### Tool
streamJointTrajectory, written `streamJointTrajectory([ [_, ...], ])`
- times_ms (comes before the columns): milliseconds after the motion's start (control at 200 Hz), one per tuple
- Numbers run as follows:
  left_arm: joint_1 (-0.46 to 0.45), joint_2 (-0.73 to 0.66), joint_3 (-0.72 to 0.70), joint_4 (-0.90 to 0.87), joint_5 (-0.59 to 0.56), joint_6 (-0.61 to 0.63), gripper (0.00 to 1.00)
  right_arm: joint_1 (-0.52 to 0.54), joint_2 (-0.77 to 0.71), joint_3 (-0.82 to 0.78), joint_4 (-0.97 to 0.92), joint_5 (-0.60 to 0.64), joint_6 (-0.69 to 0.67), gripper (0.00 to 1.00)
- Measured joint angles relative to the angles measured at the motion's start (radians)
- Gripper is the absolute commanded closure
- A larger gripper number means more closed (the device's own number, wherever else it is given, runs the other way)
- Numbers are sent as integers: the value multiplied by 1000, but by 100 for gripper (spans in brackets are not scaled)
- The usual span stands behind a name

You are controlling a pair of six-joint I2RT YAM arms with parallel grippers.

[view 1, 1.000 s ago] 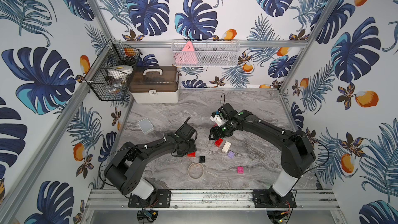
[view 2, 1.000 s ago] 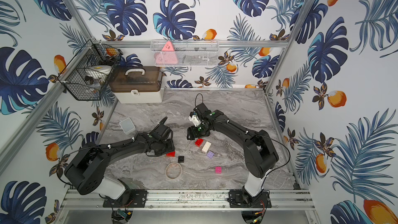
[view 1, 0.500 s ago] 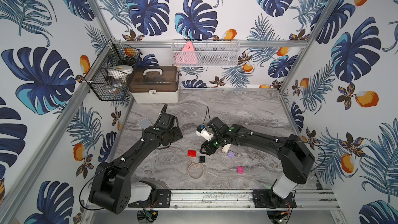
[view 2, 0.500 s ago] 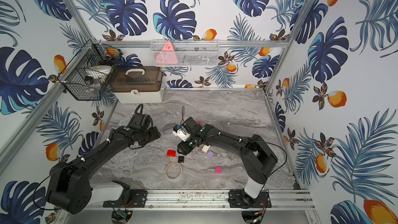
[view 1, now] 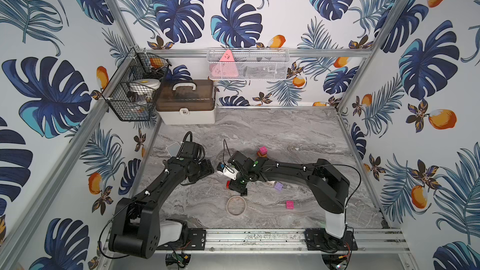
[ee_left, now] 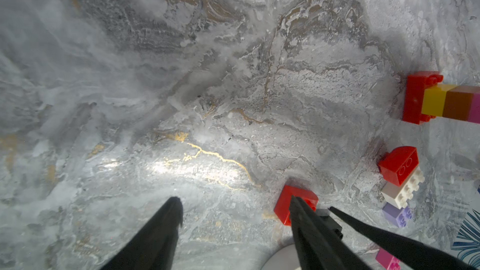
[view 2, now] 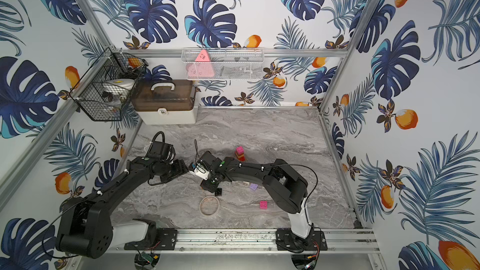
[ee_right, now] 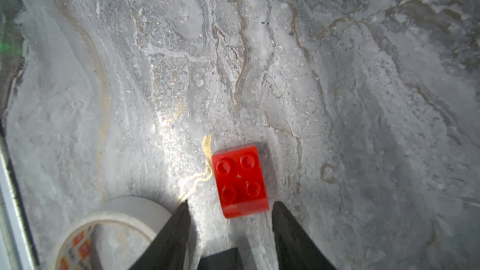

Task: Assemble the number 1 with lego
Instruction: Pick up the lego brick from the center of the board.

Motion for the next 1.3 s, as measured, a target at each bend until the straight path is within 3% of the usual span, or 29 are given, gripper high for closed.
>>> streamJointTrajectory([
  [355, 1, -10, -5, 14, 11, 16, 29, 5, 75, 53, 1, 34, -26, 48],
  [751, 2, -20, -5, 14, 10, 20, 30, 5, 103, 60, -14, 24, -33, 71],
  [916, 2, -1, 21, 11, 10, 25, 31, -8, 31, 64, -40, 5, -24, 81],
  [1076, 2, 31, 64, 17, 16, 44, 32, -85, -51, 103, -58, -21, 32, 82],
  [1296, -39, 115, 190, 45, 15, 45, 33, -275, -117, 191, -200, 14, 148, 80],
])
